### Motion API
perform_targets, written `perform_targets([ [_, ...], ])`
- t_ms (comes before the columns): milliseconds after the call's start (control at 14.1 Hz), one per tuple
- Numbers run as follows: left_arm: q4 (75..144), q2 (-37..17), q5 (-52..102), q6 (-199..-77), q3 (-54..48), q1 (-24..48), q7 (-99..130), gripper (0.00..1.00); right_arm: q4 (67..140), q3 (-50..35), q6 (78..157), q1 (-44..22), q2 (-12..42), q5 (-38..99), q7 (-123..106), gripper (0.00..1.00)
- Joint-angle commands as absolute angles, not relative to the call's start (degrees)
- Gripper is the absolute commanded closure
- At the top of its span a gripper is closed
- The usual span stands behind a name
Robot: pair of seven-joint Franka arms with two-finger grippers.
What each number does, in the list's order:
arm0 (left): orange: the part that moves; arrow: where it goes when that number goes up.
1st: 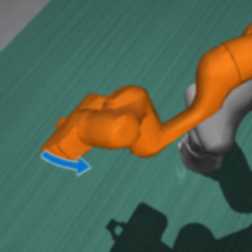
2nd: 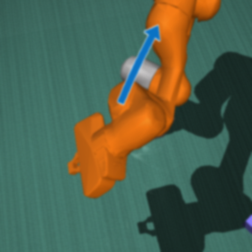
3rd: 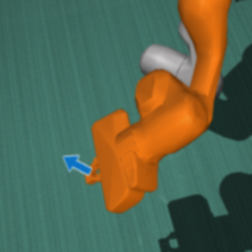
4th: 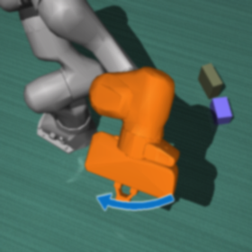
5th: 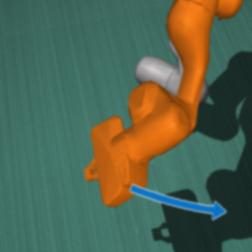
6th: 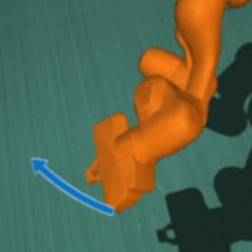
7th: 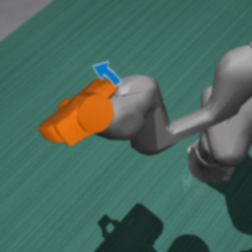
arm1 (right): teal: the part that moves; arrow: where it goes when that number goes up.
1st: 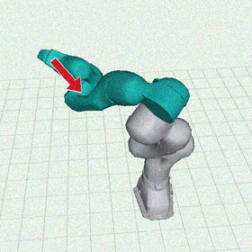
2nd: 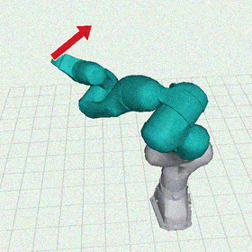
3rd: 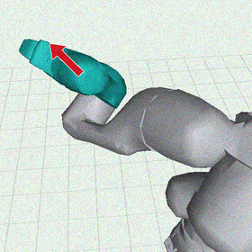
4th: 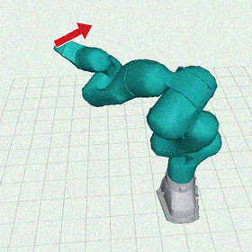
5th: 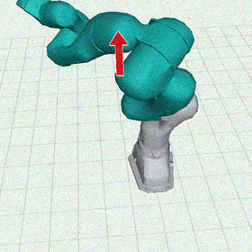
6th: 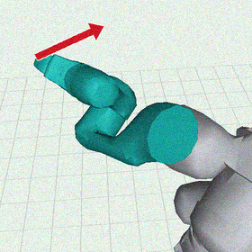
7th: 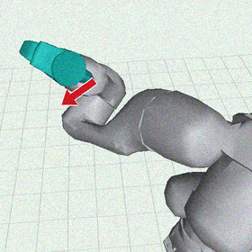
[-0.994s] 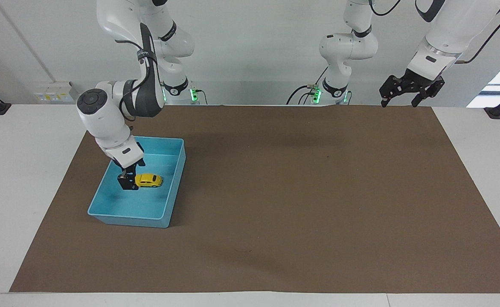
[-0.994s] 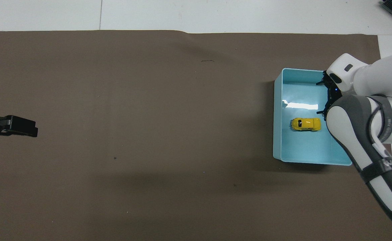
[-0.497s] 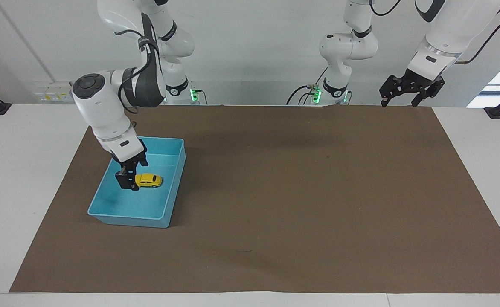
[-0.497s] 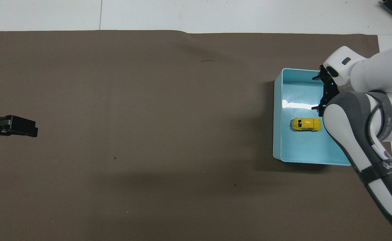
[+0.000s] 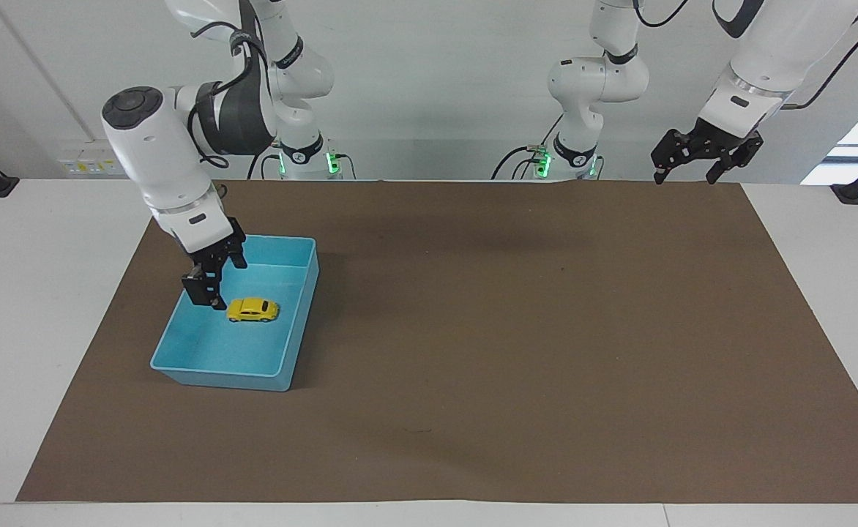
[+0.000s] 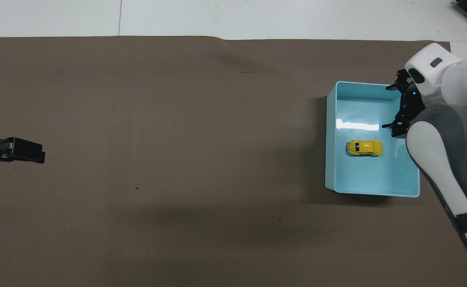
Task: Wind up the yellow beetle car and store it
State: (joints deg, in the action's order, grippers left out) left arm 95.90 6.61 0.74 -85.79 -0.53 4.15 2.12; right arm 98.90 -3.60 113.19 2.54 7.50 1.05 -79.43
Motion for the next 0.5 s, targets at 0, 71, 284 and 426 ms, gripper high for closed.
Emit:
perform_targets([
  [0, 95.8, 7.1, 0.4, -85.2, -1.1, 3.3, 1.8, 0.00, 99.1, -2.2, 110.0, 0.8, 4.7, 2.3, -75.0, 0.00],
  [71, 95.8, 7.1, 0.4, -85.2, -1.1, 3.4, 1.8, 0.00, 99.1, -1.2, 109.9, -0.1, 4.3, 2.3, -74.1, 0.00],
  [284, 95.8, 7.1, 0.4, -85.2, -1.1, 3.4, 1.8, 0.00, 99.2, 0.7, 107.6, -2.1, 2.7, 2.2, -70.1, 0.00],
  [426, 95.8, 7.1, 0.4, -85.2, -1.1, 3.4, 1.8, 0.00, 99.1, 2.8, 107.4, -4.2, 2.5, 2.3, -69.9, 0.00],
])
